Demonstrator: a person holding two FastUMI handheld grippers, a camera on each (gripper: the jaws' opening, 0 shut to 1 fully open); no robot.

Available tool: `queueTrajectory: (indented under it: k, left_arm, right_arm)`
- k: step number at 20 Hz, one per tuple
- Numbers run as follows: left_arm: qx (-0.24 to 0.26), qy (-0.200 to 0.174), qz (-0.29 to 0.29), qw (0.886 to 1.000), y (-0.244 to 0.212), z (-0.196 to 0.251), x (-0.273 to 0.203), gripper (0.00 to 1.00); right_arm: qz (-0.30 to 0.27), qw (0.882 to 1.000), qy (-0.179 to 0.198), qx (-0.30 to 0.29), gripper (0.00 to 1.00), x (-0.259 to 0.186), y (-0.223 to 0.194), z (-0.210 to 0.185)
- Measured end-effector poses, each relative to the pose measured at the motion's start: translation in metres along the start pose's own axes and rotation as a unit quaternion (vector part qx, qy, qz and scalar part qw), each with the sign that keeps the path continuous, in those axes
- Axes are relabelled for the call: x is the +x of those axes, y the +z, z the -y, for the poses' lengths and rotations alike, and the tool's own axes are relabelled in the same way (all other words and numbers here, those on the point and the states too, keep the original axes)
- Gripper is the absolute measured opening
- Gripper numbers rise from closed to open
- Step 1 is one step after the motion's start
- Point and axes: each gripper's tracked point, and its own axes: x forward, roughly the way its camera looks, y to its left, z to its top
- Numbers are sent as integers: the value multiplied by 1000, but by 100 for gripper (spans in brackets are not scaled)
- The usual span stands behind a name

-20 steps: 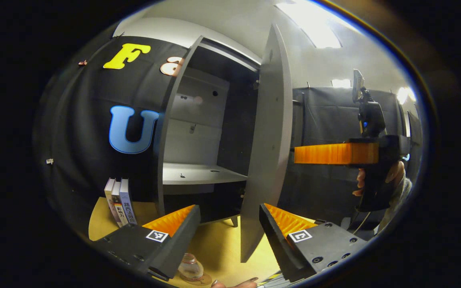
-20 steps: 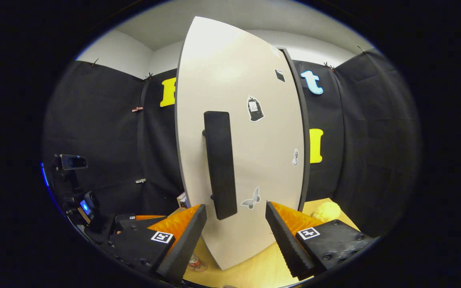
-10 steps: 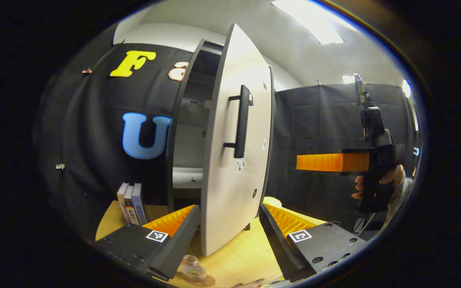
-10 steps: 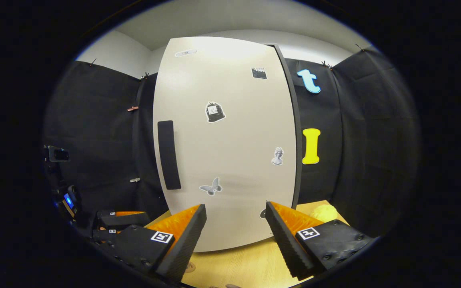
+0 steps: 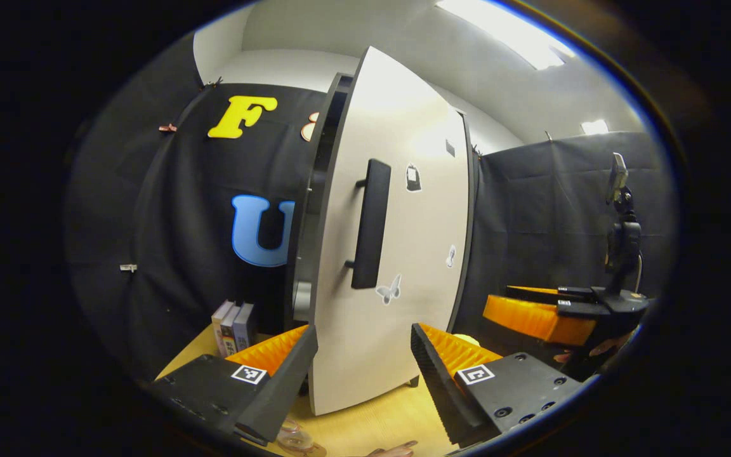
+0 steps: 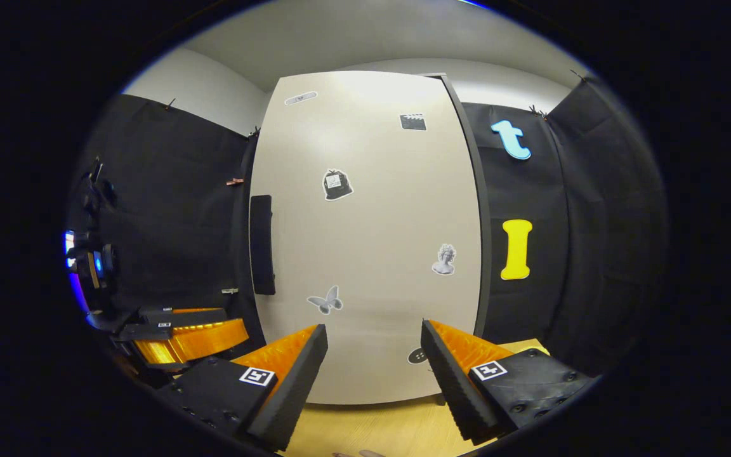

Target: Open the cabinet door with the right hand, grasp the bottle in the cabinet with the left hand and place it on the coaster, then close the cabinet door with the right hand.

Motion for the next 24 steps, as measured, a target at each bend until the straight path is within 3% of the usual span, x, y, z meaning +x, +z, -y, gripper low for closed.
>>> queueTrajectory:
  k: [2,5,6,7,19,24]
  left_arm:
    - [19,26,9,999,18,-3,4,97]
    - [49,52,24,997,35,-5,5,93]
    - [49,50,28,997,37,-1,7,97]
    - [45,47,27,997,35,4,9,93]
    - [54,8,24,998,30,24,10,93]
    - [59,9,30,998,34,22,3,93]
  right_arm:
    - [8,1000,-2,-10,96,0,9,5]
    - [14,1000,-9,-11,96,0,14,8]
    - [12,1000,-11,-13,96,0,13,8]
    - [11,1000,-13,-18,96,-1,13,8]
    - [22,1000,-21,-8,93,-24,25,-2]
    - [14,999,-28,-14,93,-32,23,-9]
